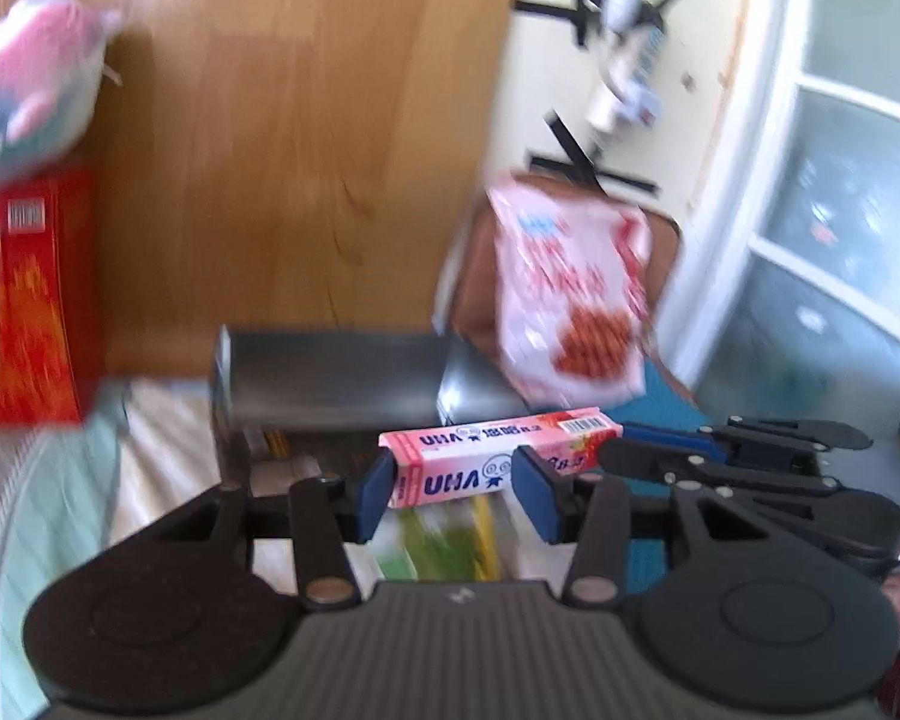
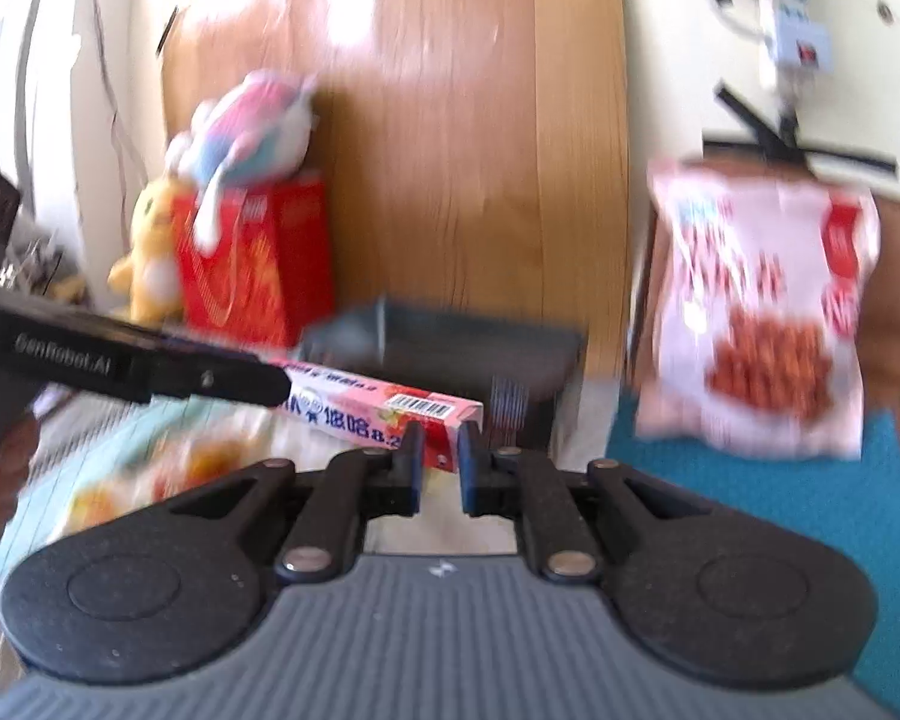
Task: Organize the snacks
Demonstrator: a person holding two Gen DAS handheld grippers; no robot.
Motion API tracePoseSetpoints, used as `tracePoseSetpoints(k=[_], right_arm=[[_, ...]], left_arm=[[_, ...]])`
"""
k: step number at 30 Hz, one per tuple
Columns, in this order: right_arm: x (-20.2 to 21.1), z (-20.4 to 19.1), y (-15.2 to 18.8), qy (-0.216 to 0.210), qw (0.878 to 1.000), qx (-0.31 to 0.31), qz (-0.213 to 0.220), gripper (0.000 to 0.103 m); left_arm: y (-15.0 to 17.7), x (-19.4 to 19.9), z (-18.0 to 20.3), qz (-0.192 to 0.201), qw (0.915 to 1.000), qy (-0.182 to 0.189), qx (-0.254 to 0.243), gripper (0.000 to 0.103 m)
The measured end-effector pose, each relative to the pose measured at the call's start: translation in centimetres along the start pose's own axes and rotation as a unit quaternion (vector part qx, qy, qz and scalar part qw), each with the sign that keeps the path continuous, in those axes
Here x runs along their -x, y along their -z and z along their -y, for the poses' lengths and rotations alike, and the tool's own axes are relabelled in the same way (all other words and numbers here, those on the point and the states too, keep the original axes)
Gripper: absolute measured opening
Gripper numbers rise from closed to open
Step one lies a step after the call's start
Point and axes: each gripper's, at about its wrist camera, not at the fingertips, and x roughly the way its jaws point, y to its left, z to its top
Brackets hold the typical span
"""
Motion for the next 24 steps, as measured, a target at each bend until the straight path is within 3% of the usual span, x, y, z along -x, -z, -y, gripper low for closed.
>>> tracePoseSetpoints(k=[5,10,13,16,19,23,24], right_arm=[[-5.6,0.8,-1.7,0.015,1.0,0.013,-0.007,0.016],[-8.9,0.7,-0.6,0.014,0.999,0.012,-0.029,0.022],[-8.5,0.9,-0.3,0.018,1.0,-0.006,-0.017,0.038],[-6.9,1.9,-0.2,0.03,0.999,-0.03,0.002,0.038],[-4.3,3.6,0.8,0.019,0.997,-0.073,0.003,0.042],[-1.5,4.7,3.6,-0.029,0.994,-0.102,-0.036,0.072],[-1.0,4.5,4.3,-0.03,0.993,-0.099,-0.048,0.075]], left_arm=[[-3.2,-4.6,-3.1,-0.006,0.9992,-0.027,0.028,0.045],[-3.1,-8.4,-5.3,-0.031,0.9968,-0.049,0.055,0.048],[-2.4,-8.5,-5.8,-0.025,0.9967,-0.048,0.061,0.061],[-1.9,-7.4,-6.0,-0.013,0.9966,-0.053,0.063,0.063],[-1.1,-5.6,-5.7,-0.01,0.9969,-0.032,0.071,0.063],[0.5,-4.0,-4.1,-0.02,0.9977,0.003,0.065,0.065],[0.9,-4.0,-3.6,-0.029,0.9972,0.017,0.068,0.065]])
